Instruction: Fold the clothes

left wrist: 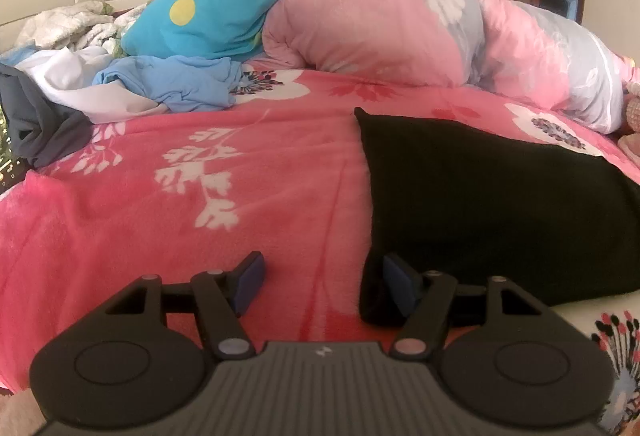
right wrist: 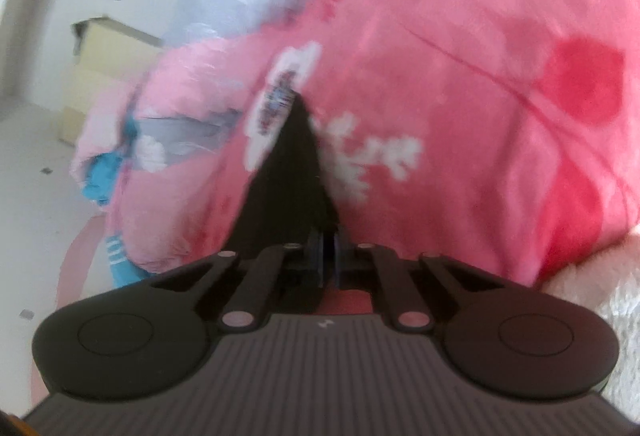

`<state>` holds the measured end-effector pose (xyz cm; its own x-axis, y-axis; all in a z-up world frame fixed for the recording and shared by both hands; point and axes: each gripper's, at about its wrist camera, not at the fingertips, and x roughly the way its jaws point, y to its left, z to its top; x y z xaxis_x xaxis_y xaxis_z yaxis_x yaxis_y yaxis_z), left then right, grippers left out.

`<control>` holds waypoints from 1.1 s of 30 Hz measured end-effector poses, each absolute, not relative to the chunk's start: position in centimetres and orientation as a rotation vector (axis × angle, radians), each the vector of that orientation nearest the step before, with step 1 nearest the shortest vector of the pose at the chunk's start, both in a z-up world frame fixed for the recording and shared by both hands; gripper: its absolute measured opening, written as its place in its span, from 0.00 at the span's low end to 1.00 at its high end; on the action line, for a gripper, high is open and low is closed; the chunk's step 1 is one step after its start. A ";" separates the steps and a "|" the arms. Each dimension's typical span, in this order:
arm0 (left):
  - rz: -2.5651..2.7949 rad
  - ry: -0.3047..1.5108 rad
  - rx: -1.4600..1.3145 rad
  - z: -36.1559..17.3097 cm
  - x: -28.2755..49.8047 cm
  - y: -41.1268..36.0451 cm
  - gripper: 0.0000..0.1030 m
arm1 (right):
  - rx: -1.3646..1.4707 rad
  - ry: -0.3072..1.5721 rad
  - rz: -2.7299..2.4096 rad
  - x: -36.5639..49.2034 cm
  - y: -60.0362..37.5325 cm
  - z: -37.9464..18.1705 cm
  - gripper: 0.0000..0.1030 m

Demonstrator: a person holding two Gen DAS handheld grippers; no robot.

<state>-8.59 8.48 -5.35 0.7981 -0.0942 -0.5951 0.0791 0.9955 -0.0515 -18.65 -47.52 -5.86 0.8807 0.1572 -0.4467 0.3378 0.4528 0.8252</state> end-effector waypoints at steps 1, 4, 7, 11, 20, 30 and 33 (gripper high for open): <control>-0.092 0.640 -0.022 -5.4 -8.6 8.4 0.66 | 1.101 0.505 -0.119 -18.7 -47.7 -5.7 0.03; -0.094 0.638 -0.021 -5.4 -8.6 8.4 0.66 | 1.096 0.546 -0.147 -18.5 -48.3 -6.8 0.03; -0.095 0.639 -0.021 -5.4 -8.6 8.5 0.66 | 1.051 0.584 -0.174 -18.4 -48.2 -7.6 0.03; -0.095 0.637 -0.020 -5.4 -8.7 8.5 0.66 | 0.962 0.605 -0.220 -18.7 -48.1 -7.0 0.06; -0.096 0.636 -0.021 -5.4 -8.6 8.5 0.66 | 0.848 0.577 -0.225 -19.9 -47.5 -3.4 0.10; -0.101 0.633 -0.028 -5.5 -8.6 8.6 0.66 | 1.244 0.709 -0.090 -17.5 -46.4 -7.8 0.29; -0.102 0.630 -0.030 -5.5 -8.6 8.7 0.67 | 1.293 0.708 -0.090 -17.4 -46.4 -8.5 0.30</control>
<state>-8.57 8.66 -5.50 0.8032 -0.1038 -0.5866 0.0857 0.9946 -0.0588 -17.39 -46.41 -8.48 0.7883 0.3199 -0.5257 0.4411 0.3019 0.8452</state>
